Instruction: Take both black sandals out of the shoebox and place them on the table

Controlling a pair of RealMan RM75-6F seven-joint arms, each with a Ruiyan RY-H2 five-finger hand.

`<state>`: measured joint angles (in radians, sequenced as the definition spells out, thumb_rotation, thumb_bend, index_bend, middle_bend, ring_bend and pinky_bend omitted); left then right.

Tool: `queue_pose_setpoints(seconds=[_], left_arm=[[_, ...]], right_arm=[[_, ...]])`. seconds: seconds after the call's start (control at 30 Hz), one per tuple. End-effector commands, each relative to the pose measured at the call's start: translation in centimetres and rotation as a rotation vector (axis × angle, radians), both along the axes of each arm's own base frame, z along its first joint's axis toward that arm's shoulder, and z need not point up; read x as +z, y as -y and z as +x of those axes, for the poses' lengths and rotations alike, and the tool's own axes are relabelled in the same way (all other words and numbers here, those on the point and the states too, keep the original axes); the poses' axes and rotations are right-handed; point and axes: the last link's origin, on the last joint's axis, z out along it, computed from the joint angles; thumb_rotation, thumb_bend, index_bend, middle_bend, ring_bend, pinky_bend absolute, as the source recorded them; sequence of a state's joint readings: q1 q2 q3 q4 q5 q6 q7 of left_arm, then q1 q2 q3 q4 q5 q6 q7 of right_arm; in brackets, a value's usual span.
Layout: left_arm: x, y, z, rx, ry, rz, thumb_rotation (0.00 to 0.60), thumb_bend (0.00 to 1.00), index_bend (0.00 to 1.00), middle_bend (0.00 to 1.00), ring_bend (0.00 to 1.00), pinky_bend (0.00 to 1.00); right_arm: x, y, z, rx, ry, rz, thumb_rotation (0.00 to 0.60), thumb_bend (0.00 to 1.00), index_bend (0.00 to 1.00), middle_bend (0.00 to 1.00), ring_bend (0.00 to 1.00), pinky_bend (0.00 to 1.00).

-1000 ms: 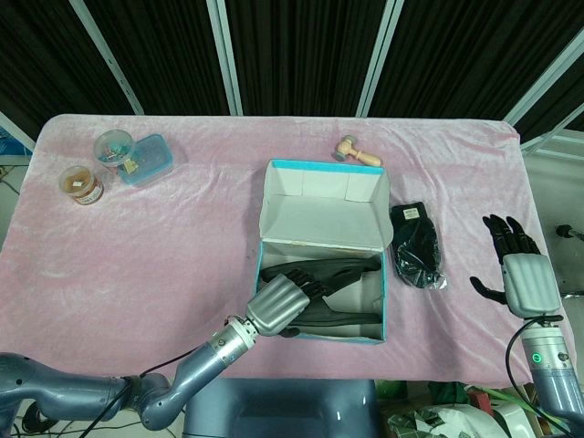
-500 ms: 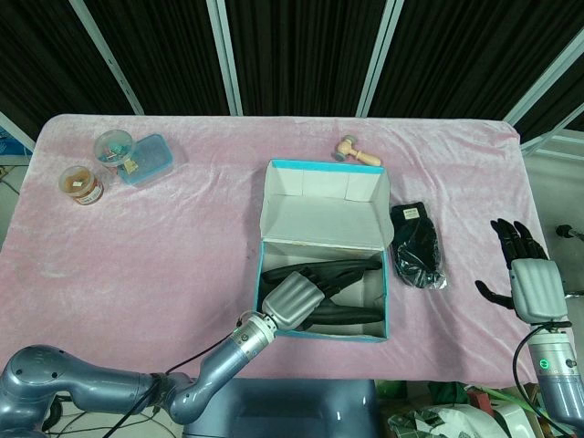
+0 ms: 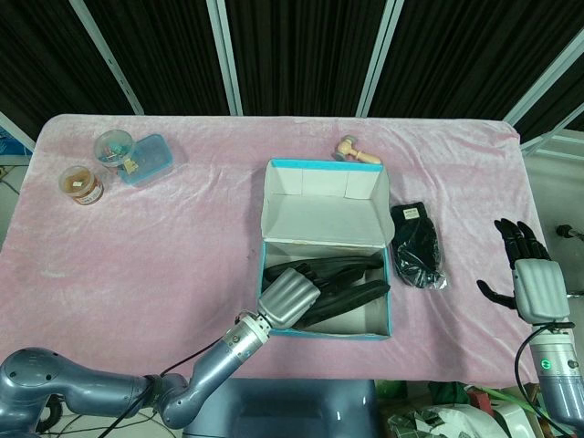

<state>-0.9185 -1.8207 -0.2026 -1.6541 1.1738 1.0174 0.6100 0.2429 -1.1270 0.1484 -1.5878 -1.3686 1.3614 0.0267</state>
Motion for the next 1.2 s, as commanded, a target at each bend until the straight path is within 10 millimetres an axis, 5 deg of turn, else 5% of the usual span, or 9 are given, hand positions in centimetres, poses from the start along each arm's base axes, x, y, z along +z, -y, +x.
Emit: queue_pose_setpoints(seconds=[0.03, 0.27, 0.4, 0.5, 0.73, 1.03, 1.2], left_arm=[[1.4, 0.0, -0.1, 0.005, 0.094, -0.007, 0.6, 0.39, 0.36, 0.53, 0.47, 0.3], [4.2, -0.1, 0.0, -0.011, 0.211, 0.019, 0.6, 0.39, 0.37, 0.53, 0.47, 0.3], [8.1, 0.3, -0.8, -0.019, 0.298, 0.072, 0.6, 0.38, 0.36, 0.53, 0.47, 0.3], [12.4, 0.4, -3.8, 0.006, 0.26, 0.225, 0.6, 0.38, 0.36, 0.52, 0.46, 0.28], [16.2, -0.9, -9.8, 0.14, 0.002, 0.414, 0.6, 0.38, 0.36, 0.52, 0.46, 0.26], [15.9, -4.9, -17.2, 0.346, -0.271, 0.525, 0.6, 0.37, 0.35, 0.51, 0.44, 0.25], [14.4, -7.4, -19.3, 0.461, -0.29, 0.536, 0.6, 0.36, 0.34, 0.51, 0.44, 0.25]], right_arm=[[0.0, 0.0, 0.0, 0.001, 0.0, 0.001, 0.6, 0.11, 0.0, 0.06, 0.01, 0.2], [0.0, 0.1, 0.1, 0.003, -0.006, 0.003, 0.6, 0.1, 0.0, 0.06, 0.01, 0.2], [0.1, 0.1, 0.1, 0.003, -0.009, 0.001, 0.6, 0.11, 0.0, 0.06, 0.01, 0.2], [0.2, 0.2, 0.1, 0.006, -0.013, 0.0, 0.6, 0.1, 0.0, 0.06, 0.01, 0.2], [0.1, 0.3, 0.1, 0.016, -0.01, 0.0, 0.6, 0.1, 0.0, 0.06, 0.01, 0.2], [-0.1, 0.4, 0.2, 0.024, -0.002, 0.002, 0.6, 0.11, 0.0, 0.06, 0.01, 0.2], [0.0, 0.2, 0.1, 0.028, -0.004, 0.0, 0.6, 0.1, 0.0, 0.06, 0.01, 0.2]])
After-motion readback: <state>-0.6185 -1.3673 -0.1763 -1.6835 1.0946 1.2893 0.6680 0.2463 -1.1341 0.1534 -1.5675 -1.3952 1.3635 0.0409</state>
